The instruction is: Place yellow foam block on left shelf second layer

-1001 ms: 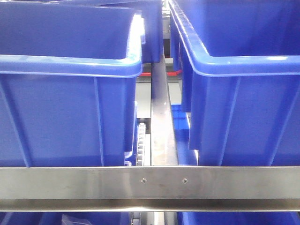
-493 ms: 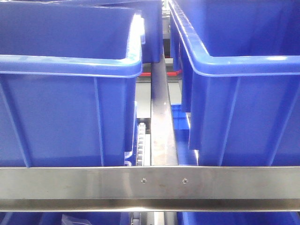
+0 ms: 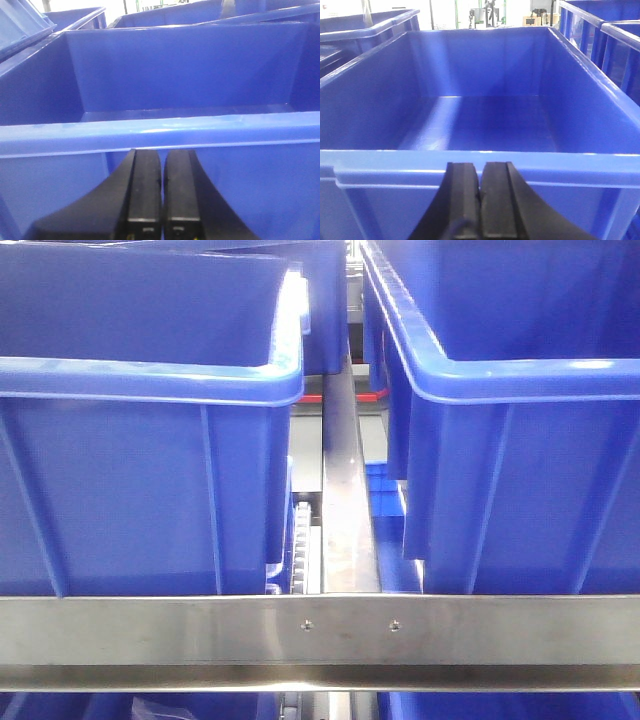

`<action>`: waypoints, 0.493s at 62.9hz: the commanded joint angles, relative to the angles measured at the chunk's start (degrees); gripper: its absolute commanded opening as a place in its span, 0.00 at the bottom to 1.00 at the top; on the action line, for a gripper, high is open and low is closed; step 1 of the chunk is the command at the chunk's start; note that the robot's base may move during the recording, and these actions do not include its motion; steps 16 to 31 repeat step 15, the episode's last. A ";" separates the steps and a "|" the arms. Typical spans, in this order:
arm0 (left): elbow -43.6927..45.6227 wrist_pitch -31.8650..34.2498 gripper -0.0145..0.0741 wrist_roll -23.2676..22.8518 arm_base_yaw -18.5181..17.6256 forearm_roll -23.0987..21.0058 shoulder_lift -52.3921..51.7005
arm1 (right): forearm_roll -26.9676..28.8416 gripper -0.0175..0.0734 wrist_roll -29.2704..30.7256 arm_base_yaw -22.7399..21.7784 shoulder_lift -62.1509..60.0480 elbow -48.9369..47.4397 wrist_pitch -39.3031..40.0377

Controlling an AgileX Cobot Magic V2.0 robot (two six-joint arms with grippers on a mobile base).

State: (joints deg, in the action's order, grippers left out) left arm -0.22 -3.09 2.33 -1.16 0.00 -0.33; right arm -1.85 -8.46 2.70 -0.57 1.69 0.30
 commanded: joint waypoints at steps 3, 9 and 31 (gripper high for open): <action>-1.60 4.73 0.30 -0.22 0.00 -0.33 -0.97 | -0.01 0.26 0.51 -0.03 -1.08 -1.18 5.45; -1.60 4.73 0.30 -0.22 0.00 -0.33 -0.97 | -0.01 0.26 0.51 -0.03 -1.08 -1.18 5.45; -1.60 4.73 0.30 -0.22 0.00 -0.33 -0.97 | -0.01 0.26 0.51 -0.03 -1.08 -1.18 5.45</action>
